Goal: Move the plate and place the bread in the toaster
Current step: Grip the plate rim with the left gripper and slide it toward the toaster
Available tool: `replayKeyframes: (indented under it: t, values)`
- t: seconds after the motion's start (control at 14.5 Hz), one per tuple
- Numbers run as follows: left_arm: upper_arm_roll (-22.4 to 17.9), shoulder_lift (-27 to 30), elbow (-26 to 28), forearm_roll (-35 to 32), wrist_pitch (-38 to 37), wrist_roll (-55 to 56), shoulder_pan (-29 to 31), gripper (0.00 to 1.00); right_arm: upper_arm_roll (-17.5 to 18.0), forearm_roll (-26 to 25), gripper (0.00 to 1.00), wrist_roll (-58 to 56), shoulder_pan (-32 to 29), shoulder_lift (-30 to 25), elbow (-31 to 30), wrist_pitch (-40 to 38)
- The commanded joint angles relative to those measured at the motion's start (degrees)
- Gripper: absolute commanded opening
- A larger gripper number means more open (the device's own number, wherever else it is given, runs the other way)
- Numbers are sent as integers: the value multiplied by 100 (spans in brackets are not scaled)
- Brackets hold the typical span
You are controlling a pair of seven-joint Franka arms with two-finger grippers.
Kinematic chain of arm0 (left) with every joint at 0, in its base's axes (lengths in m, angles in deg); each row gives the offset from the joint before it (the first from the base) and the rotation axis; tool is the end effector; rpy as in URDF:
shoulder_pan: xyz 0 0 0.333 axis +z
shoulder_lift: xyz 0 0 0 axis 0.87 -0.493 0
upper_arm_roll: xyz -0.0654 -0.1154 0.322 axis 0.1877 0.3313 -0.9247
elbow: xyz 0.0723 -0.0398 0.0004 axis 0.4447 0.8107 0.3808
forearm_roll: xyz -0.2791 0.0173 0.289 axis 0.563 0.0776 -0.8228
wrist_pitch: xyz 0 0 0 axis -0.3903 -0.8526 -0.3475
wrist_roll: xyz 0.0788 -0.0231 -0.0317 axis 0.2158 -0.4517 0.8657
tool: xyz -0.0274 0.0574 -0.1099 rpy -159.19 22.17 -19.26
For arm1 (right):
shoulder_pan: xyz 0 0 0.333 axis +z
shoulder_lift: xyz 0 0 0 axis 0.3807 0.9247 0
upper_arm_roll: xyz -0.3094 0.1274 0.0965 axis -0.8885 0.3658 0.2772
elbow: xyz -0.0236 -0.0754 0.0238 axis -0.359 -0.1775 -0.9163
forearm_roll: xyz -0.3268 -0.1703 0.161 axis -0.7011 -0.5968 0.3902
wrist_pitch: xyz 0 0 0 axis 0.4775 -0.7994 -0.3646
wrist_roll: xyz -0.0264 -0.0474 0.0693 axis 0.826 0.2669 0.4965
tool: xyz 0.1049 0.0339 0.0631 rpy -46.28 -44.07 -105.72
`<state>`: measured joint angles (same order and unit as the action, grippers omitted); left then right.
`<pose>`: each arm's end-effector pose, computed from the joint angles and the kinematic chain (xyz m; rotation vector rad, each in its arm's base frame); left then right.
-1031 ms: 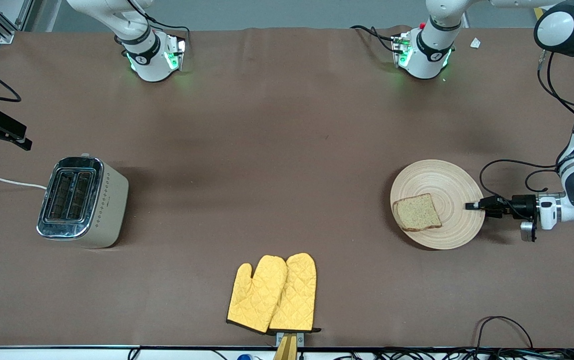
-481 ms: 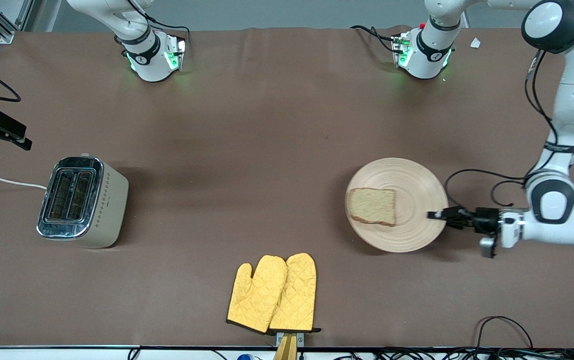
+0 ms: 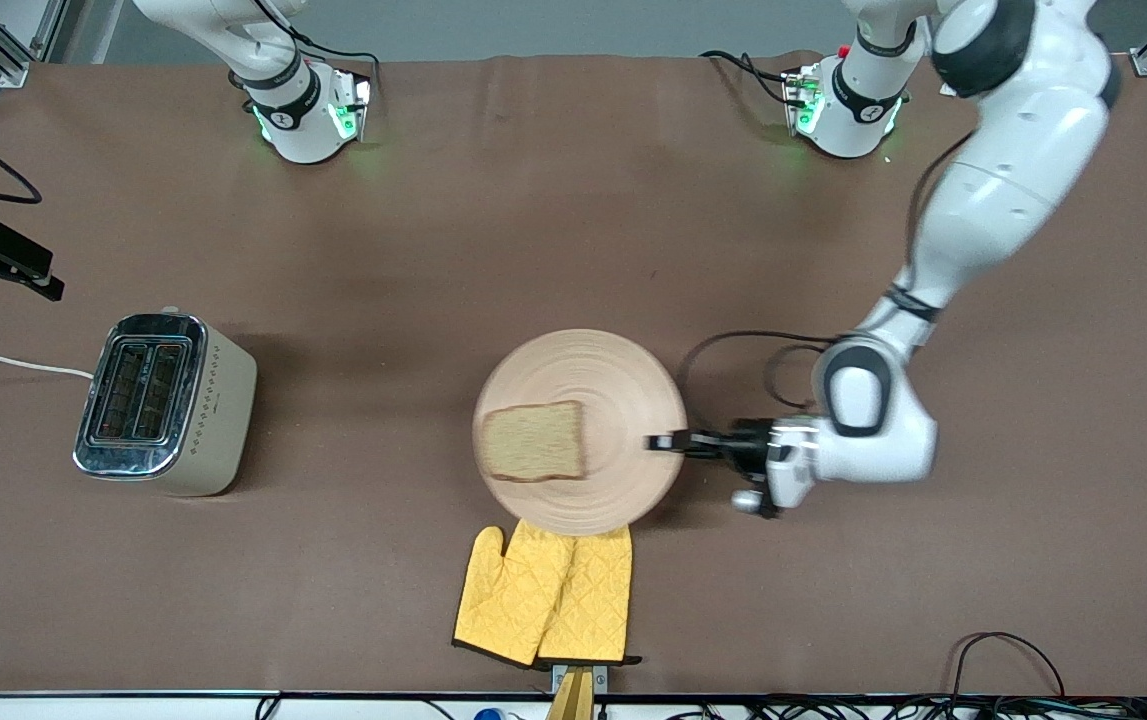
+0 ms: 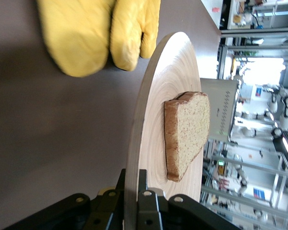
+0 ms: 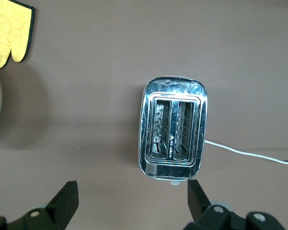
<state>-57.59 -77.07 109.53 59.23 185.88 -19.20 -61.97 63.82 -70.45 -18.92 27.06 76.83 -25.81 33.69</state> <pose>0.6805 -0.3609 0.1951 2.0444 -0.0008 -0.1265 0.5834 -0.0342 0.6514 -3.1202 -0.0835 -0.0806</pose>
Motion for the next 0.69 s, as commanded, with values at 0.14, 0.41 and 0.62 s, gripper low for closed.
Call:
replayKeyframes:
  t: [0.14,0.41,0.62]
  values:
    - [-48,-392,-278,815,1495,47,-1517,0,-3,82,100,7,-29,-11,5,-121]
    - [-48,-569,-489,816,2095,-93,-2099,5,-3,47,100,-72,-29,7,32,-139]
    - [-57,-499,-446,798,2095,-68,-1995,100,6,-15,100,-55,41,16,-4,-209]
